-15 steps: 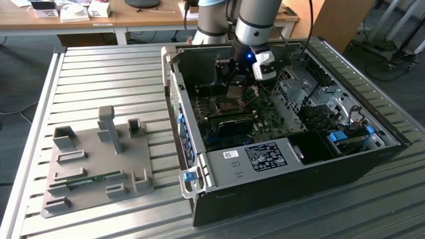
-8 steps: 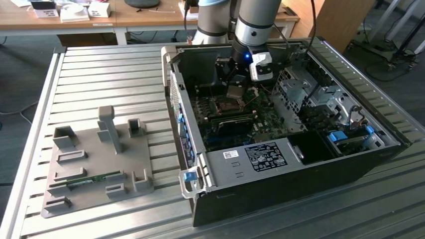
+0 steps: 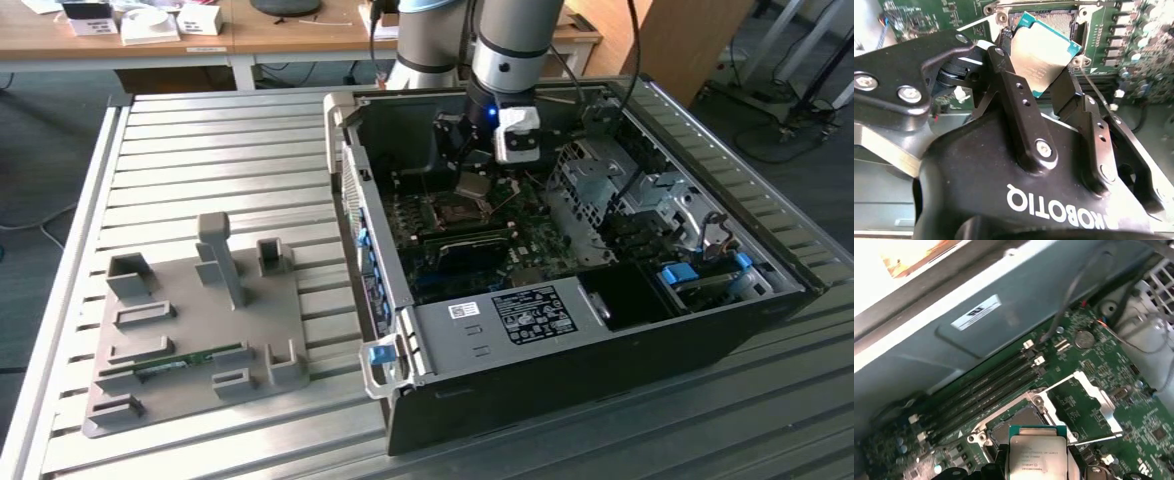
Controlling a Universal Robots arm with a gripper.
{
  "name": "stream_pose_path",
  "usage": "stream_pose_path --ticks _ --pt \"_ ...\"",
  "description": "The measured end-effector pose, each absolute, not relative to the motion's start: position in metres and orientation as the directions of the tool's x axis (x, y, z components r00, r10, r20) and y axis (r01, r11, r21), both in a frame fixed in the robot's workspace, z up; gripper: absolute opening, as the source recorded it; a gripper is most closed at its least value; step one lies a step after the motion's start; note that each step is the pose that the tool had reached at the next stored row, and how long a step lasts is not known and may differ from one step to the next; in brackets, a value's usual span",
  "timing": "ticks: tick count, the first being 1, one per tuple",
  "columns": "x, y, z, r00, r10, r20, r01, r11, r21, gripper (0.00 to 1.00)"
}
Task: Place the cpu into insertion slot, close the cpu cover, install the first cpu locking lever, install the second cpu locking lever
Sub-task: 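Place the cpu into insertion slot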
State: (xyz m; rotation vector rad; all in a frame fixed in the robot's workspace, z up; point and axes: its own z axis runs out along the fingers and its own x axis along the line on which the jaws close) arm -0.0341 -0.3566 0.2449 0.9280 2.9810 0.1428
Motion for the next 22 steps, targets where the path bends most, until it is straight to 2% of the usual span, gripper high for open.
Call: stream_pose_path --ticks 22 --pt "-0.0341 -0.3566 0.2431 -0.538 0.843 0.012 0.840 0.534 0.092 0.54"
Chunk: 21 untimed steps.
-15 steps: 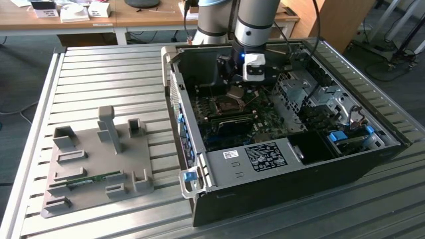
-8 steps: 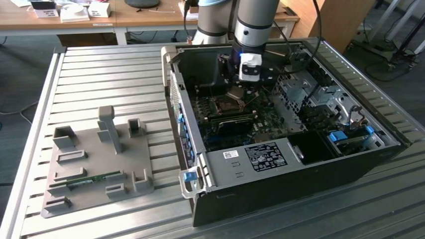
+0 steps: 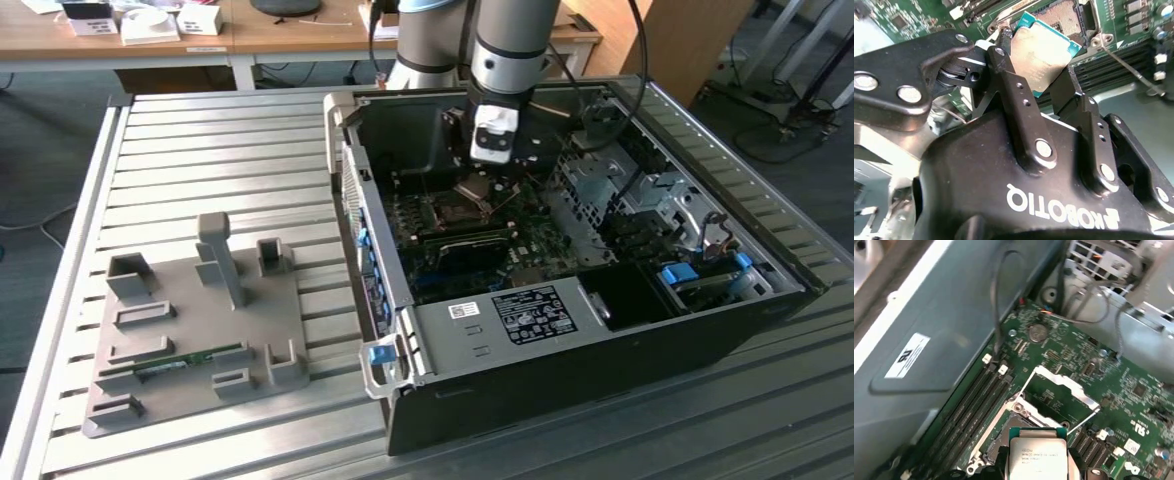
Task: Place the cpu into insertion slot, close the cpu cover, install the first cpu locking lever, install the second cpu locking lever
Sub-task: 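Place the cpu into insertion slot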
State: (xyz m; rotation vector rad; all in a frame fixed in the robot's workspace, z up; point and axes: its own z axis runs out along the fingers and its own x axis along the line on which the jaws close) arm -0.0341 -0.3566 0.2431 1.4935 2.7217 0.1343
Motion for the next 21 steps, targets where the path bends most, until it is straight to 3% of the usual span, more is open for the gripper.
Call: stream_pose_path --ticks 12,21 --pt "-0.0341 -0.3566 0.2425 -0.343 0.939 0.012 0.936 0.341 0.092 0.54" --pt "-0.0365 -0.3555 0.2424 -0.296 0.955 0.012 0.952 0.293 0.092 0.54"
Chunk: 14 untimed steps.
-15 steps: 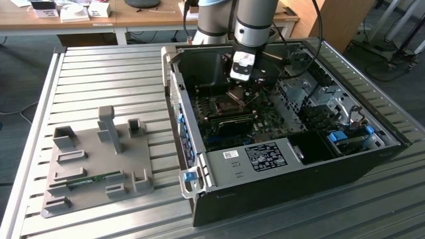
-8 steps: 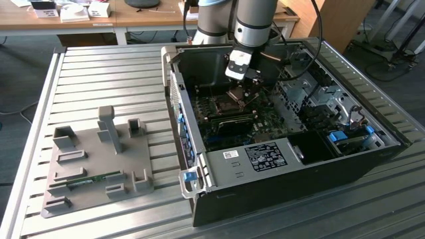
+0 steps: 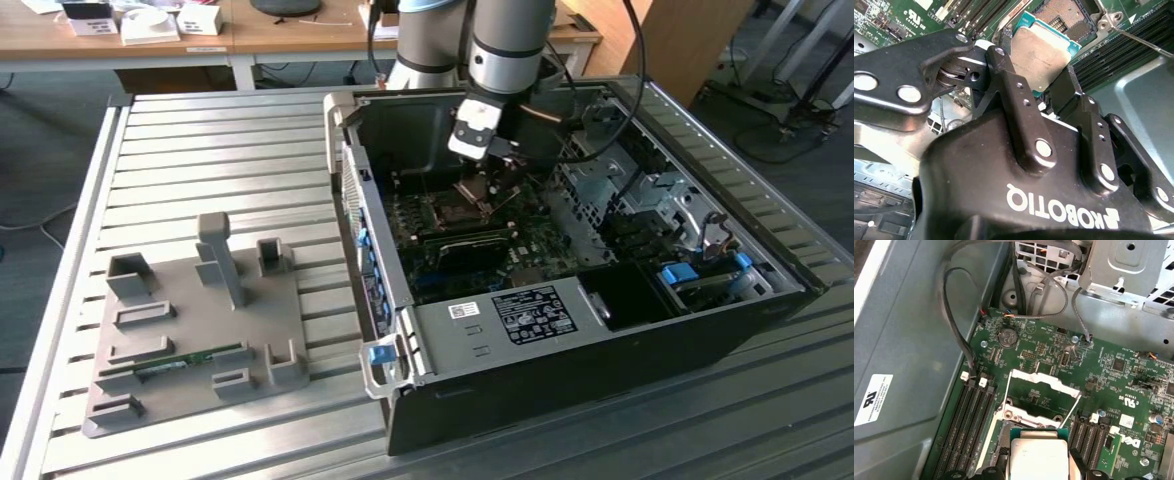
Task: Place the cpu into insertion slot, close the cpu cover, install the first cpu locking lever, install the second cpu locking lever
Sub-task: 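Place the cpu into insertion slot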
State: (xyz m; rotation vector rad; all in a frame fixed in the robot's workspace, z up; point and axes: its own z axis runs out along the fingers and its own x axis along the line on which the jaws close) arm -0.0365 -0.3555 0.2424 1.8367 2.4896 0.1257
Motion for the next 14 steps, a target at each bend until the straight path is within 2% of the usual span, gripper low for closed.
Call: stream_pose_path --ticks 10,14 --pt "-0.0369 -0.3554 0.2421 -0.261 0.965 0.012 0.962 0.259 0.092 0.54" --pt "-0.0370 -0.3554 0.2415 -0.192 0.981 0.012 0.977 0.190 0.092 0.54"
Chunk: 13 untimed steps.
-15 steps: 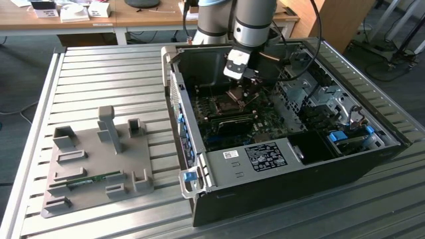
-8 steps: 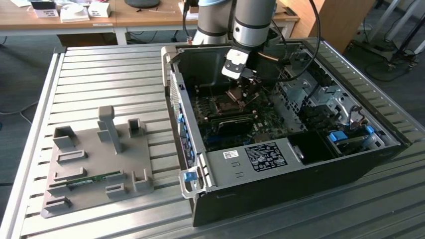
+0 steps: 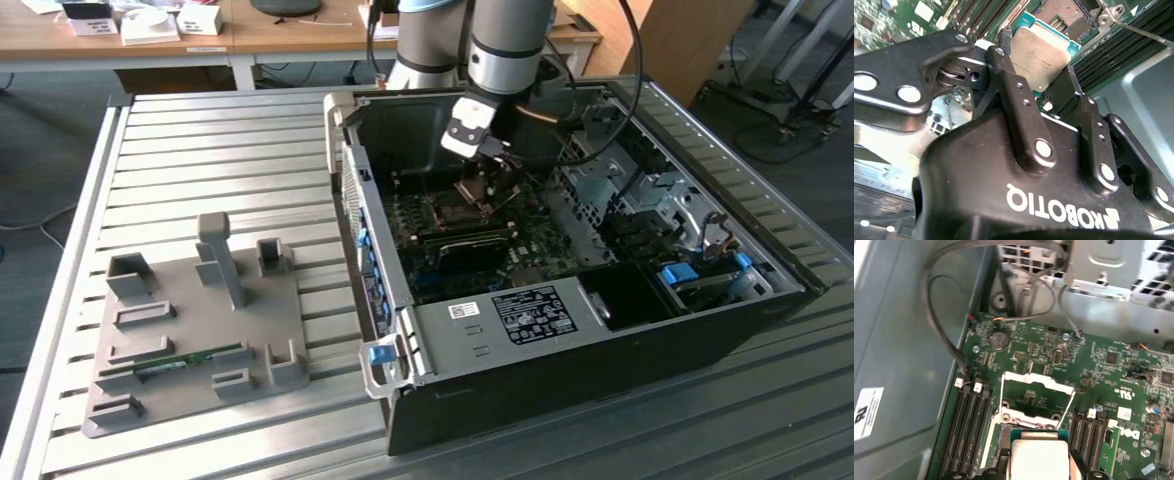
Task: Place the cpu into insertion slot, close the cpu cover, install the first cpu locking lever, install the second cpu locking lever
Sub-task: 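Place the cpu into insertion slot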
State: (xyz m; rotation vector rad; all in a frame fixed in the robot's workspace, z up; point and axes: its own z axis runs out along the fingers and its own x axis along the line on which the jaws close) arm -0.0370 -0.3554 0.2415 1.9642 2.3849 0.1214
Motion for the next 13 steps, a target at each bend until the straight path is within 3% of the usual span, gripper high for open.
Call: stream_pose_path --ticks 8,13 --pt "-0.0370 -0.3555 0.2405 -0.055 0.998 0.012 0.994 0.054 0.092 0.54" --pt "-0.0370 -0.3554 0.2404 -0.053 0.999 0.012 0.995 0.051 0.091 0.54"
